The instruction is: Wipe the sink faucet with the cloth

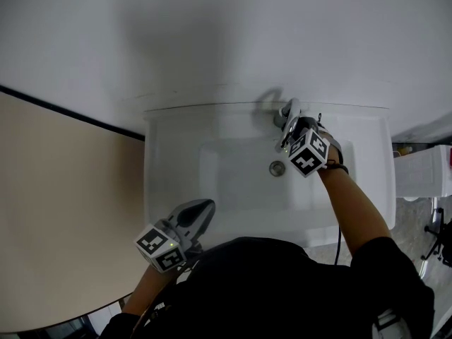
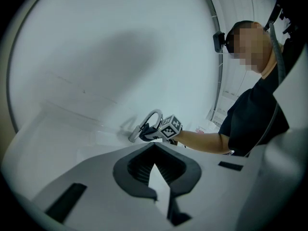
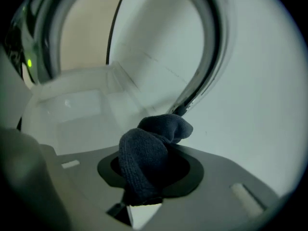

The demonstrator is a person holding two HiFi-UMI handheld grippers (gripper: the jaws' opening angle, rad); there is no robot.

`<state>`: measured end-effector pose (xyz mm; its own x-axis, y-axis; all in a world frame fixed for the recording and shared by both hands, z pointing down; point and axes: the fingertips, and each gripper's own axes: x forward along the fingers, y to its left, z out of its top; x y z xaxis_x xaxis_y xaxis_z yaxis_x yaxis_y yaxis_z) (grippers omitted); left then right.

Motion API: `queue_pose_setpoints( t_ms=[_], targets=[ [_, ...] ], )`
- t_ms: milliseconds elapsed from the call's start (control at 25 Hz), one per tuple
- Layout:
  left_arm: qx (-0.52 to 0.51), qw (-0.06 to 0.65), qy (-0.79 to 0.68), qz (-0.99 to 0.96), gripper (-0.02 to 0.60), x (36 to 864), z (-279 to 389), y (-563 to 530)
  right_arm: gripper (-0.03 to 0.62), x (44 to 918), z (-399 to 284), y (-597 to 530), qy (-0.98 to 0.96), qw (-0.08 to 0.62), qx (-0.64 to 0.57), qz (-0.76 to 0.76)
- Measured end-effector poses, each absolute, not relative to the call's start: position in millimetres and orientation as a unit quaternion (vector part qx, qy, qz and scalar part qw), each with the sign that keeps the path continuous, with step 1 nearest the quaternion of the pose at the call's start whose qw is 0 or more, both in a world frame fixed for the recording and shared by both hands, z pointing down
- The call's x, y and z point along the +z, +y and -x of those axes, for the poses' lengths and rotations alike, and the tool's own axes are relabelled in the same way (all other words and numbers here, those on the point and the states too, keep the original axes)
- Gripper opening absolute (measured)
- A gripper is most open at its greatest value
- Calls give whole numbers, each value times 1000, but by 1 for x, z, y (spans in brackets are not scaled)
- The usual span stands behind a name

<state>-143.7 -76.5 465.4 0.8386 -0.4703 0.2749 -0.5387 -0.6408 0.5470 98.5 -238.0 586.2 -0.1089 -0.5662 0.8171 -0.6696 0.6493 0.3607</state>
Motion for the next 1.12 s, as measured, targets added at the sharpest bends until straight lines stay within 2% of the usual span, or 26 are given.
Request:
queue_pose_setpoints(
  t_ms=[160, 360, 440, 560, 720, 1120],
  targets=[
    [55, 322, -277, -904, -9, 466, 143, -78, 127, 578, -78, -211, -788, 343, 206, -469],
    [61, 325, -268, -905, -9, 470, 135, -74, 127, 601, -109, -220, -697, 29, 463, -547],
    [64, 326, -264, -905, -9, 472, 132, -71, 127, 607, -127, -229, -656, -64, 492, -569],
    [68, 327, -261, -905, -9, 473, 130, -68, 127, 609, -135, -240, -629, -154, 499, -576],
    [70, 330, -264, -903, -9, 473, 132, -66, 129, 619, -139, -244, -618, -186, 492, -585],
    [78, 335, -269, -900, -9, 477, 135, -60, 129, 657, -133, -248, -625, -108, 508, -583]
  ],
)
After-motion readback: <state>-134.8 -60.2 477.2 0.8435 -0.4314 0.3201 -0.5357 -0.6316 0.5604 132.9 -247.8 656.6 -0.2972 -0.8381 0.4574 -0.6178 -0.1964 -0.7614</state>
